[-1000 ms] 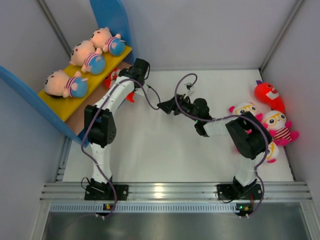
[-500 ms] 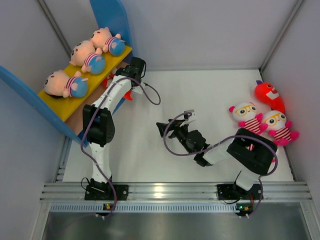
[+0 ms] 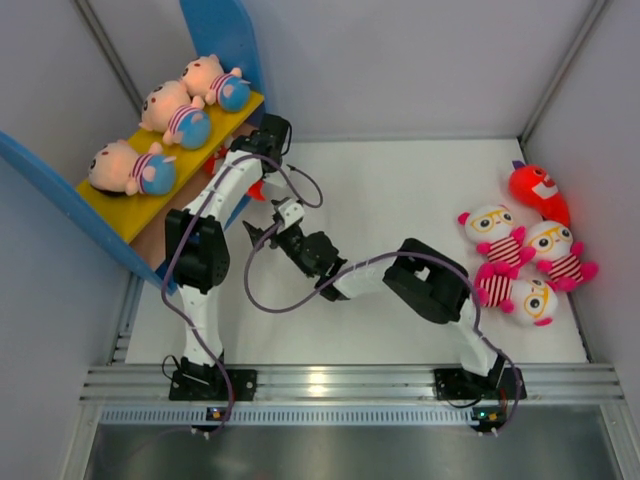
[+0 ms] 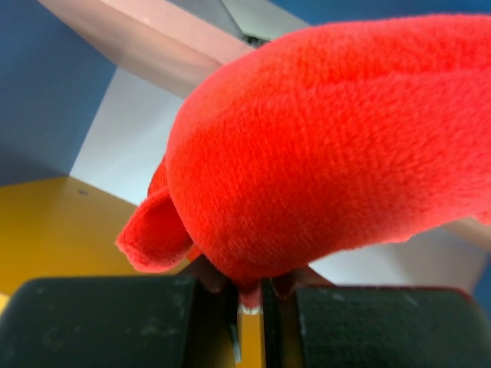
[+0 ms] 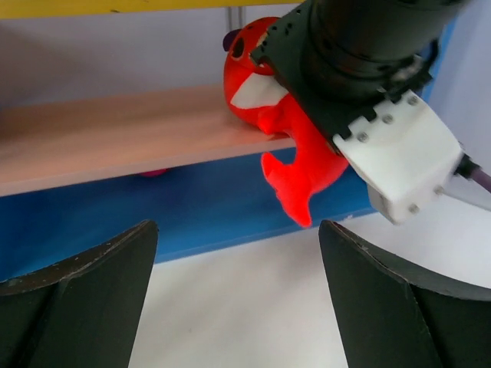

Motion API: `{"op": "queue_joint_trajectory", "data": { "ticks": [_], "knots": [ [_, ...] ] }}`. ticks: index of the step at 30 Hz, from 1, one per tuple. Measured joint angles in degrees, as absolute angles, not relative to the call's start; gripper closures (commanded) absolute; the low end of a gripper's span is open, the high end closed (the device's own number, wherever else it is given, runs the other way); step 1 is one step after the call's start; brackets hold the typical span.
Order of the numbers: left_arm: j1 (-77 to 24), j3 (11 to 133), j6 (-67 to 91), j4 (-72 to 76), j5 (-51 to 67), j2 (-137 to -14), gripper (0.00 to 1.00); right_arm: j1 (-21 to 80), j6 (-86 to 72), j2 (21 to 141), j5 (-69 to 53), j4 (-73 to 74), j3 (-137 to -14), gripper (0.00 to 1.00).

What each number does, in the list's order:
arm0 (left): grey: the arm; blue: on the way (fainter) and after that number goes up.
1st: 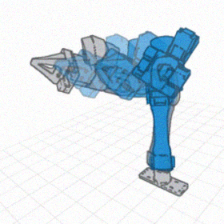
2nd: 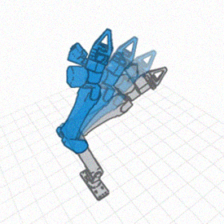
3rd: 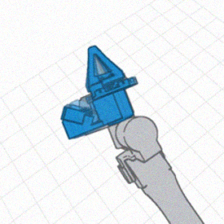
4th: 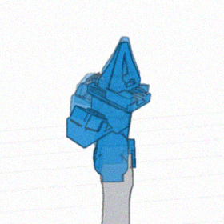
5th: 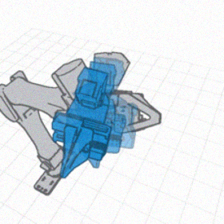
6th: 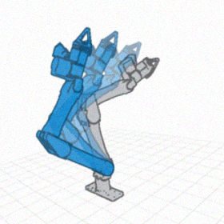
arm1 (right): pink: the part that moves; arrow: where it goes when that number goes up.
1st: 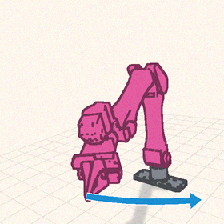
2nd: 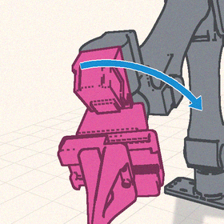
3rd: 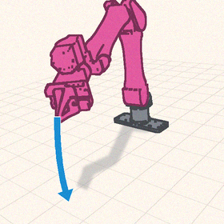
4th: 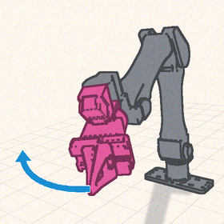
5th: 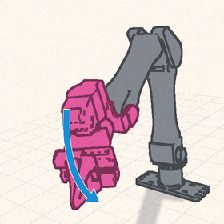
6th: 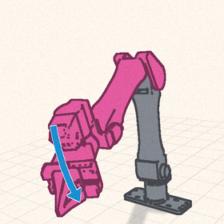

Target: Place and organize the stuffed toys onto the shelf

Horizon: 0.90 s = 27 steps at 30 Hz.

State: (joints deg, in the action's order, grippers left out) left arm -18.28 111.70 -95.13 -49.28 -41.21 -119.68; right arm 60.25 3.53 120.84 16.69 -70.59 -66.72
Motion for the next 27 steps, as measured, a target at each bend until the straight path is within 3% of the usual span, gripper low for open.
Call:
{"op": "queue_joint_trajectory", "data": {
  "ticks": [12, 21, 24, 25, 27],
  "knots": [
    [-18.20, 111.18, -94.83, -48.86, -40.99, -119.68, 1.00, 58.76, -1.74, 134.34, 24.80, -57.89, -88.75, 0.26],
    [-18.17, 110.41, -94.83, -47.90, -40.99, -119.63, 1.00, 57.98, -8.82, 140.33, 29.50, -47.22, -102.02, 0.43],
    [-18.09, 110.10, -94.85, -47.40, -41.01, -119.63, 1.00, 57.69, -10.61, 142.21, 30.06, -44.58, -104.62, 0.61],
    [-18.09, 110.04, -94.85, -47.22, -41.01, -119.63, 1.00, 57.54, -11.14, 142.96, 30.15, -43.81, -105.54, 0.74],
    [-18.06, 109.95, -94.85, -47.03, -41.01, -119.63, 1.00, 57.17, -11.99, 143.85, 30.28, -42.65, -106.65, 0.87]
  ]
}}
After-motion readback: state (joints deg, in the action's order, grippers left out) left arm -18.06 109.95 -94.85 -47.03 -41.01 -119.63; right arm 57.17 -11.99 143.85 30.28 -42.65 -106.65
